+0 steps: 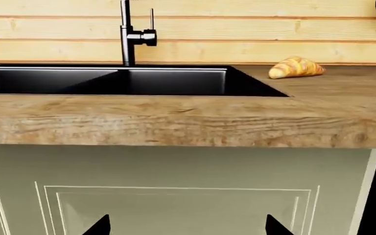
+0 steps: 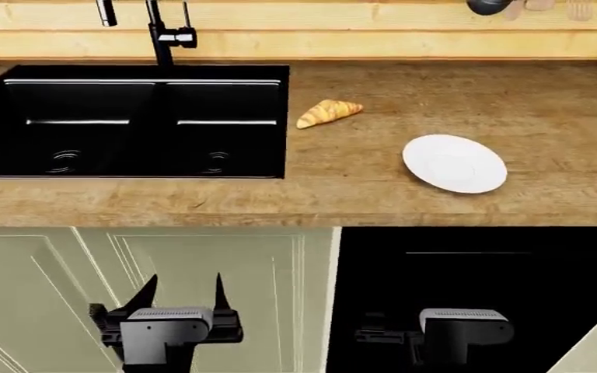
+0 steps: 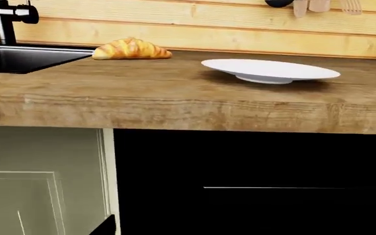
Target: Place the pastries on the plates.
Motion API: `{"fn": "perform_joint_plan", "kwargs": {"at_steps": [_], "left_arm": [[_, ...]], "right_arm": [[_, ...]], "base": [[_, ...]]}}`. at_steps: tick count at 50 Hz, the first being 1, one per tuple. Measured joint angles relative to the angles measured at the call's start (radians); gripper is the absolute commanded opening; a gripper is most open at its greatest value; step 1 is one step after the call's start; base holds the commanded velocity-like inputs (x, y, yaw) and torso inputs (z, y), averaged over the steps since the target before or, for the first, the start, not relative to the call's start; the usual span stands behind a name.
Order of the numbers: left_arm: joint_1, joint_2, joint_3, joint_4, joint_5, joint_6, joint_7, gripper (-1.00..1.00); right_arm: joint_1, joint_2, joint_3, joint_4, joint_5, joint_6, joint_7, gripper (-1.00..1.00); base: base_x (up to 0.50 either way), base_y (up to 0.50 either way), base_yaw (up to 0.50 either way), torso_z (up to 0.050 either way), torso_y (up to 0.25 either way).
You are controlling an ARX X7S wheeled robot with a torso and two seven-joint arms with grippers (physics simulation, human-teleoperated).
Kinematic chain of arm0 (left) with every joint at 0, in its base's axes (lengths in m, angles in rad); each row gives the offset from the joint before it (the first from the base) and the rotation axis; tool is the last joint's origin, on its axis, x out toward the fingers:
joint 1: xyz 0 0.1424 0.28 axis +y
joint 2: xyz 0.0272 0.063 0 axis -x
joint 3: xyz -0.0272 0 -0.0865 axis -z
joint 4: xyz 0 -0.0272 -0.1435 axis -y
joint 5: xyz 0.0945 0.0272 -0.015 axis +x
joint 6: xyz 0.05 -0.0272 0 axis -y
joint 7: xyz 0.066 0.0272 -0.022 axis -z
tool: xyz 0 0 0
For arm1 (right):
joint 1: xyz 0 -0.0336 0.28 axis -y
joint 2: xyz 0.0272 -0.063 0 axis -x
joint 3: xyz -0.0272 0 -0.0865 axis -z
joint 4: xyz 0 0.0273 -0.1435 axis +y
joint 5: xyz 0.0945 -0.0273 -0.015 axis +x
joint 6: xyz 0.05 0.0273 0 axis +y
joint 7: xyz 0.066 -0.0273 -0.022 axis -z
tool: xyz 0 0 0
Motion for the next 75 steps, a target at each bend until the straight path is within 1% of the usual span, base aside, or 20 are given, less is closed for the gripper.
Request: {"fn": "perform_joint_plan", "kwargs": {"at_steps": [28, 57, 60, 64, 70, 75], "left_arm": [[-0.002, -0.013, 0.022, 0.002, -0.014, -0.001, -0.016, 1.0], [-0.001, -0.029, 0.04, 0.028, -0.026, -0.024, -0.039, 1.0], [0.002, -0.043, 0.034, 0.077, -0.05, -0.067, -0.039, 1.0], [-0.008, -0.088, 0.025, 0.167, -0.088, -0.152, -0.027, 1.0], [-0.057, -0.167, -0.026, 0.296, -0.203, -0.312, -0.005, 1.0], [-0.128, -0.244, -0.077, 0.393, -0.316, -0.463, 0.008, 1.0]], "right_arm": [[0.004, 0.017, -0.021, 0.001, 0.01, -0.001, 0.021, 1.0], [0.003, 0.033, -0.034, -0.015, 0.029, 0.019, 0.041, 1.0], [-0.012, 0.046, -0.022, -0.065, 0.055, 0.041, 0.04, 1.0], [-0.021, 0.092, -0.003, -0.183, 0.098, 0.129, 0.031, 1.0], [-0.011, 0.184, 0.064, -0.378, 0.214, 0.309, 0.017, 1.0], [0.037, 0.278, 0.168, -0.539, 0.381, 0.504, 0.029, 1.0]], "base": [[0.04, -0.49, 0.0, 0.0, 0.0], [0.0, 0.0, 0.0, 0.0, 0.0], [0.0, 0.0, 0.0, 0.0, 0.0], [0.0, 0.0, 0.0, 0.0, 0.0], [0.0, 0.0, 0.0, 0.0, 0.0], [0.0, 0.0, 0.0, 0.0, 0.0]]}}
